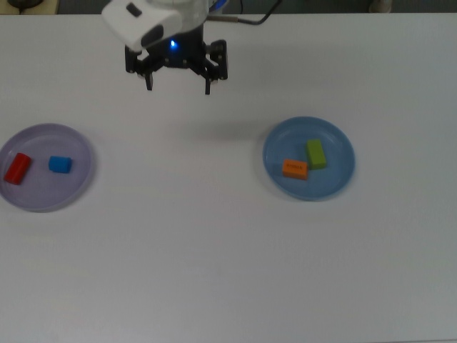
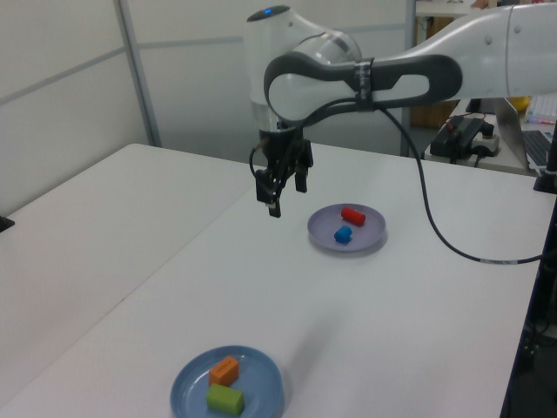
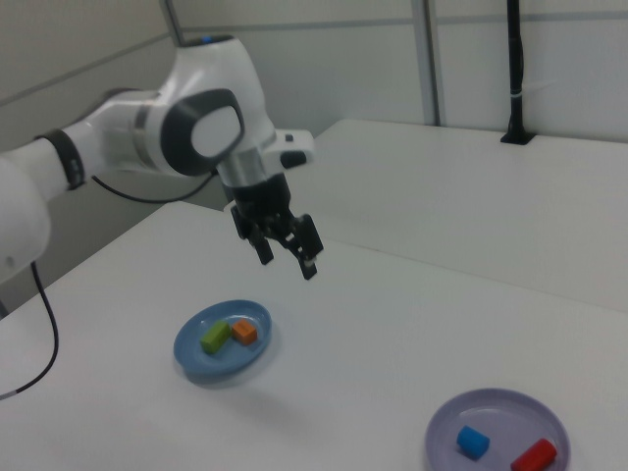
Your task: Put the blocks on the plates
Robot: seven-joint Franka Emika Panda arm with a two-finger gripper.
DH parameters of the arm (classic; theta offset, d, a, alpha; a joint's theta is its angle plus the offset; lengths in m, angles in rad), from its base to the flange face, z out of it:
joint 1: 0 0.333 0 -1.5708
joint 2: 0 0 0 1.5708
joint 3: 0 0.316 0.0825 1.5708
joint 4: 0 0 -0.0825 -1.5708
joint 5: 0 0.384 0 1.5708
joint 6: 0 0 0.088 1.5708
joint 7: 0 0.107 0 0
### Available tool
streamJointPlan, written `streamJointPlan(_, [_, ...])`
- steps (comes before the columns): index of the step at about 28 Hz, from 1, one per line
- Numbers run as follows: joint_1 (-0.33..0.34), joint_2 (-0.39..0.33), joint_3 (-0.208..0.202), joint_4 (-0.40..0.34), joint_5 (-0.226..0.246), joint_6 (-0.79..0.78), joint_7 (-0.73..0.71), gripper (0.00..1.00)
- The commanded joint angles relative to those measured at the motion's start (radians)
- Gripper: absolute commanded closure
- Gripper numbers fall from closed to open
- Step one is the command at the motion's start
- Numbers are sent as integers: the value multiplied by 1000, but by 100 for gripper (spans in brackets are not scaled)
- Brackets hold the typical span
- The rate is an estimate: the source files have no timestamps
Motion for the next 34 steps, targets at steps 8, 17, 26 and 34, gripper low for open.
streamJointPlan(8, [-1,-111,-20,-21,50,-155,24,0])
streamJointPlan(17, [-19,-102,-24,-18,51,-94,7,0])
streamJointPlan(26, [-19,-101,-23,-24,51,-106,-45,0])
streamJointPlan(34, [-21,-101,-26,-23,41,-106,-38,0])
